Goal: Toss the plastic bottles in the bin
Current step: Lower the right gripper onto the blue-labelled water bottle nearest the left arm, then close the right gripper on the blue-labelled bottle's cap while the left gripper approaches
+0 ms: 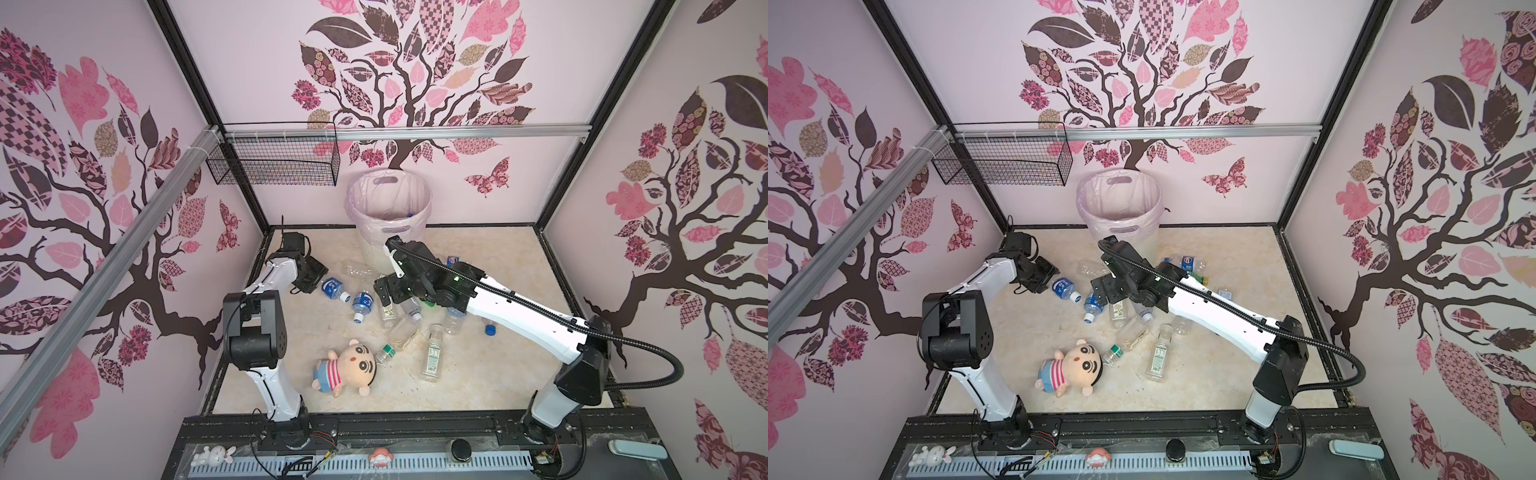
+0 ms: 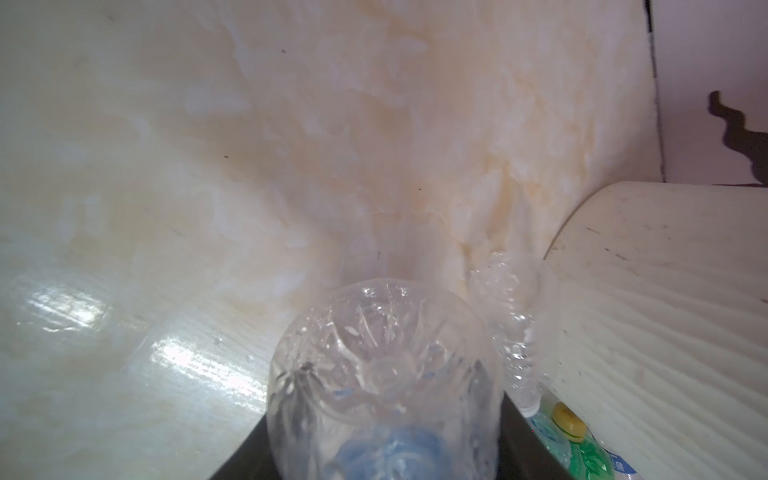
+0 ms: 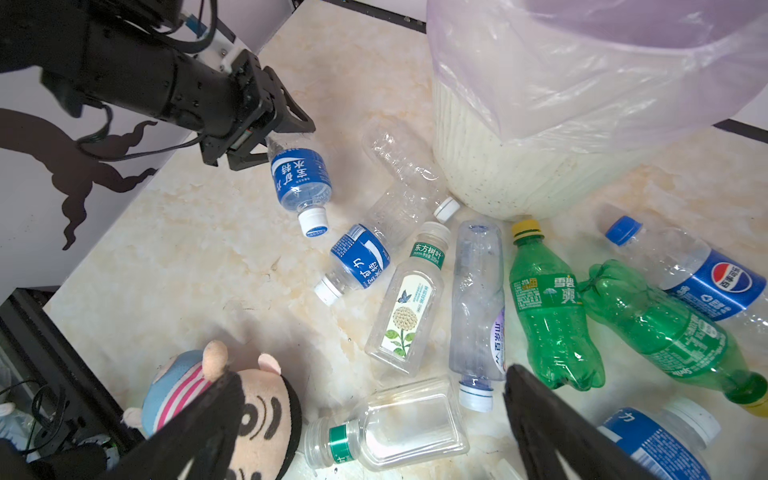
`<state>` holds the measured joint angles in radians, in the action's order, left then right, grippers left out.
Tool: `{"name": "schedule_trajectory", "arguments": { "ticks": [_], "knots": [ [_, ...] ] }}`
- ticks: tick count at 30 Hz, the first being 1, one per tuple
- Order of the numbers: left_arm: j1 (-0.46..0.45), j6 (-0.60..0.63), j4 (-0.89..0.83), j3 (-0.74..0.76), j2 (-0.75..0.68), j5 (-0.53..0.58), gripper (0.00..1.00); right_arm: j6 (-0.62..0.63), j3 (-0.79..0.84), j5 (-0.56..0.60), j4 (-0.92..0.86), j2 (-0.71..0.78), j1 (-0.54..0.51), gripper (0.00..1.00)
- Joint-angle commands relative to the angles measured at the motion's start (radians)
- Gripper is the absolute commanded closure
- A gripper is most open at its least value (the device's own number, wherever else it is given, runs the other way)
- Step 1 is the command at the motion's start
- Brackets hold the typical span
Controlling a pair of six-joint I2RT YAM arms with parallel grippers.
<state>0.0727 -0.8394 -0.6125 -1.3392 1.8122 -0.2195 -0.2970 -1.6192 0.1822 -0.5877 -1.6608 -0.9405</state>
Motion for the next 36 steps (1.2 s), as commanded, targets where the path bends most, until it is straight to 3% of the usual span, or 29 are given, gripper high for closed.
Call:
{"name": "schedule_trajectory", "arguments": {
  "ticks": [1,8,18,27,36],
  "knots": [
    [-0.012,0.020,-0.002,0.041,-0.077,-0.049,0.56,-0.028,0.030,0.045,0.083,0.077,-0.003,0.00],
    [-0.120,0.014,-0.006,0.067,-0.204,-0.098,0.56,-0.037,0.056,0.016,0.078,0.078,-0.003,0.00],
    [-0.273,-0.077,-0.003,0.049,-0.350,-0.124,0.56,-0.089,0.116,-0.184,0.103,0.100,0.085,0.01],
    [-0.322,-0.138,0.026,0.020,-0.385,-0.139,0.56,-0.096,0.149,-0.275,0.129,0.082,0.090,0.06],
    [-0.351,-0.170,0.043,-0.030,-0.364,-0.141,0.57,-0.103,0.155,-0.338,0.137,0.068,0.090,0.21]
  ]
}}
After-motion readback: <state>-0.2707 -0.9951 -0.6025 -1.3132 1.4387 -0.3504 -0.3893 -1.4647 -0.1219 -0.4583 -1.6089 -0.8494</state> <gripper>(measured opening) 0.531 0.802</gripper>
